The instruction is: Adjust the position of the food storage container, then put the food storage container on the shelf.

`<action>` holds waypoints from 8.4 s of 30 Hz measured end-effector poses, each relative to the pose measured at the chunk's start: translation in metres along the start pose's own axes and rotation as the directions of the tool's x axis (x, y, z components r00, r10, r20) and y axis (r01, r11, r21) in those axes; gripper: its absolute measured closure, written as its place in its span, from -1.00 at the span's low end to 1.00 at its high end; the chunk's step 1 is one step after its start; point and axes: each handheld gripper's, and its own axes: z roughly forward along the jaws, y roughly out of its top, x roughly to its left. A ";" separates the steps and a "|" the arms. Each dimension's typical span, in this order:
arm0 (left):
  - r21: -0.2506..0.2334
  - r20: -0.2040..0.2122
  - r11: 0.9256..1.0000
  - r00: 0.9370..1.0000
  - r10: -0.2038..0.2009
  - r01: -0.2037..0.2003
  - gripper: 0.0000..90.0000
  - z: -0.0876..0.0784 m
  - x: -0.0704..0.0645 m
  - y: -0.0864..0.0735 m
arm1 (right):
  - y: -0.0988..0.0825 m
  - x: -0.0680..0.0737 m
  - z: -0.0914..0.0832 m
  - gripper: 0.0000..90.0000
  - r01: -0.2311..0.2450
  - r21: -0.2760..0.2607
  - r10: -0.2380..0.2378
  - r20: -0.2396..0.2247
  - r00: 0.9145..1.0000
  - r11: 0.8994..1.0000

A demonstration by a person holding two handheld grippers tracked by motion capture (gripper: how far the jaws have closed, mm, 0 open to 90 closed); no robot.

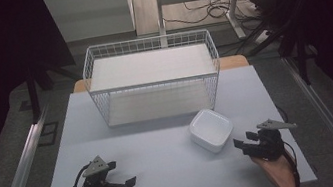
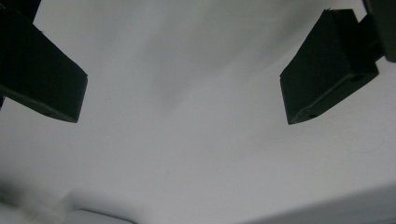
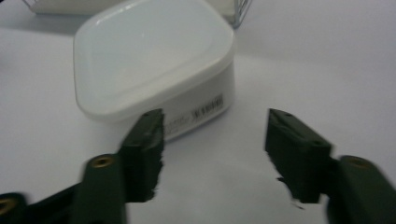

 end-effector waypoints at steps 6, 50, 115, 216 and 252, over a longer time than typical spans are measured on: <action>0.004 -0.001 1.000 1.000 0.001 -0.001 -0.99 0.000 -0.001 0.000 | 0.017 -0.003 0.003 0.81 0.039 -0.009 -0.040 -0.013 0.999 0.999; 0.037 -0.020 0.999 1.000 0.011 -0.010 -0.96 0.003 -0.003 0.000 | 0.058 0.037 0.051 0.98 0.159 -0.009 -0.158 0.024 0.987 0.987; 0.033 -0.021 0.999 1.000 0.007 -0.006 -0.95 0.003 -0.006 0.005 | -0.003 0.064 0.030 -0.95 0.259 -0.017 -0.258 -0.175 0.950 0.966; -0.124 0.114 0.991 0.993 -0.036 0.050 0.77 -0.001 -0.018 0.158 | 0.116 0.105 0.028 0.75 0.058 -0.076 -0.080 -0.342 0.936 0.995; -0.202 0.049 0.978 0.998 -0.034 0.044 0.78 -0.016 0.019 0.284 | 0.253 0.089 0.042 0.71 0.031 -0.166 -0.078 -0.286 0.955 0.986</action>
